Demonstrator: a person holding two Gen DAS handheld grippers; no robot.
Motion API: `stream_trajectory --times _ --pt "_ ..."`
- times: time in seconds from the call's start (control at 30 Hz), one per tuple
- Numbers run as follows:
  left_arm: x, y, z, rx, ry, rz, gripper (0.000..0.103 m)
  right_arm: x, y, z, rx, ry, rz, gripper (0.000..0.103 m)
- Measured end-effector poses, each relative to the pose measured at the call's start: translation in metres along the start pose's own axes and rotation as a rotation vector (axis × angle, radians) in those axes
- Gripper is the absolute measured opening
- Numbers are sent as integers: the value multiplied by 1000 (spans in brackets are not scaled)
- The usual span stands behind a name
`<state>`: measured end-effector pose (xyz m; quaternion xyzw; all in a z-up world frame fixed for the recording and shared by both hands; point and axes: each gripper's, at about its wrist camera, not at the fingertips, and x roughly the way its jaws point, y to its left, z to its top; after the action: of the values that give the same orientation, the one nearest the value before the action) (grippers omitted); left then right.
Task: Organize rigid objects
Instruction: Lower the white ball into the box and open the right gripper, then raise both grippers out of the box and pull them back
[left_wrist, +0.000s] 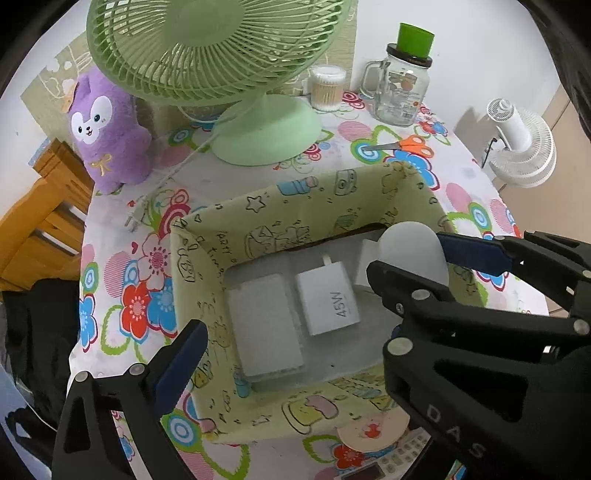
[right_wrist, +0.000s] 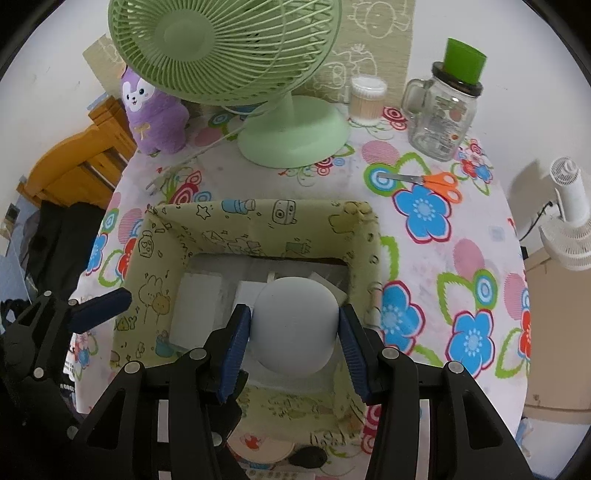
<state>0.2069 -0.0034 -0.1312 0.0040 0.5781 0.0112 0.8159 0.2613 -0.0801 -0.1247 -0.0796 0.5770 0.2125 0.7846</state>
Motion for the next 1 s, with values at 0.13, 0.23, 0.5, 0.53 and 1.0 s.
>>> stream_trajectory --times 0.13,0.23,0.5,0.53,1.0 --pt "5 3 0 7 16 15 101 9 2 0 6 27 7 52" --pt "7 3 -3 20 30 24 101 16 3 -3 11 55 14 52" --pt "7 3 -7 32 38 15 101 22 3 -9 48 79 33 75" --pt "6 3 -8 31 36 14 101 21 4 -9 45 77 30 76" --pt "-22 -2 -21 34 -7 18 101 -14 11 -21 17 3 -9 88"
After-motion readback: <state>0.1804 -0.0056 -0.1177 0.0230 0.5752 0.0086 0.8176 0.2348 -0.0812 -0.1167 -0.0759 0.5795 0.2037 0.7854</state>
